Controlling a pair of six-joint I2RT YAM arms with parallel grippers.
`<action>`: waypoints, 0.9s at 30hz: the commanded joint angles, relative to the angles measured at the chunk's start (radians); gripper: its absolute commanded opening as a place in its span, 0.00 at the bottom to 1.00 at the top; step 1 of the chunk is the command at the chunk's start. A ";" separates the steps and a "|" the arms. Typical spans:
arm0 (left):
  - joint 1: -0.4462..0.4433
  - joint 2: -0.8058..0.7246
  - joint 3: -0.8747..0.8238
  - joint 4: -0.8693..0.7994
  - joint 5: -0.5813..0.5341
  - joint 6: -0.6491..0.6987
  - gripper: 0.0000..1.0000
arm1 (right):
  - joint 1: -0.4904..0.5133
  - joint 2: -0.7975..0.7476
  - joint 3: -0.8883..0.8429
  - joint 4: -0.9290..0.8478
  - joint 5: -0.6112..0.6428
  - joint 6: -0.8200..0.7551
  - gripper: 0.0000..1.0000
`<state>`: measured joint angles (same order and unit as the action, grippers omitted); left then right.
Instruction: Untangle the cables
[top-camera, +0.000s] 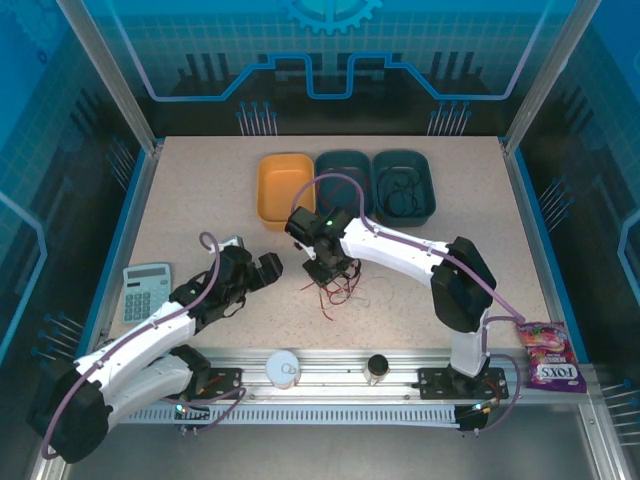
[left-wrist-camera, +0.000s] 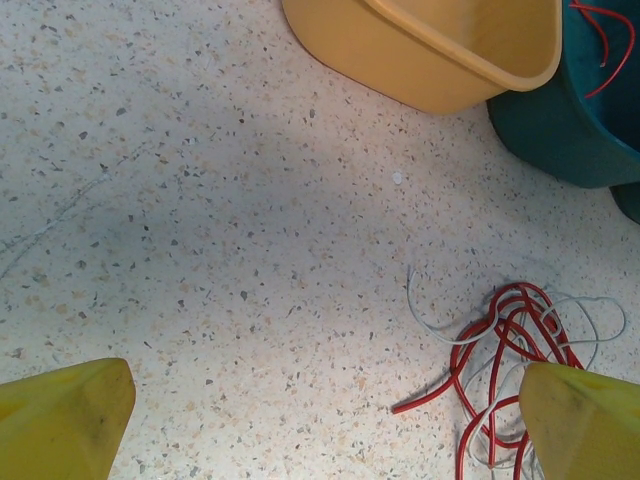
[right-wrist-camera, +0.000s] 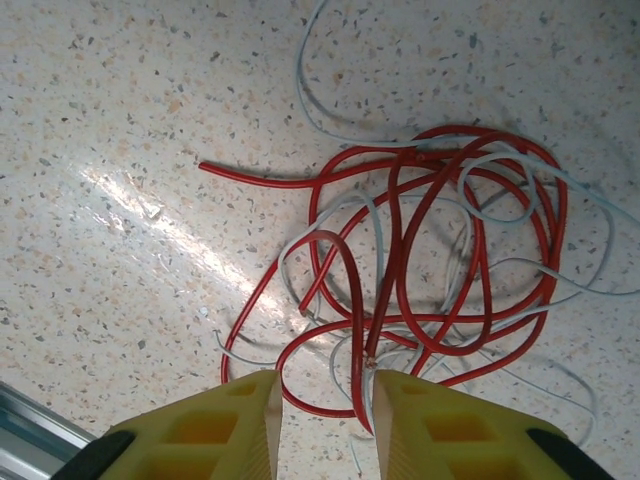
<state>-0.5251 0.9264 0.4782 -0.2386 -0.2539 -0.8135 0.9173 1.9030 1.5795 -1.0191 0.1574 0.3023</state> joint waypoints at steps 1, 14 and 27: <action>0.008 0.011 -0.014 0.012 0.022 0.007 0.99 | -0.018 0.014 -0.024 0.000 -0.024 -0.007 0.31; 0.009 0.052 -0.009 0.059 0.075 0.040 0.99 | -0.038 -0.006 -0.068 0.042 -0.035 -0.002 0.09; 0.010 0.209 0.029 0.284 0.314 0.161 0.94 | -0.080 -0.216 -0.128 0.093 -0.033 0.029 0.03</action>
<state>-0.5205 1.0966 0.4759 -0.0357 -0.0315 -0.7055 0.8635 1.7393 1.4803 -0.9424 0.1371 0.3050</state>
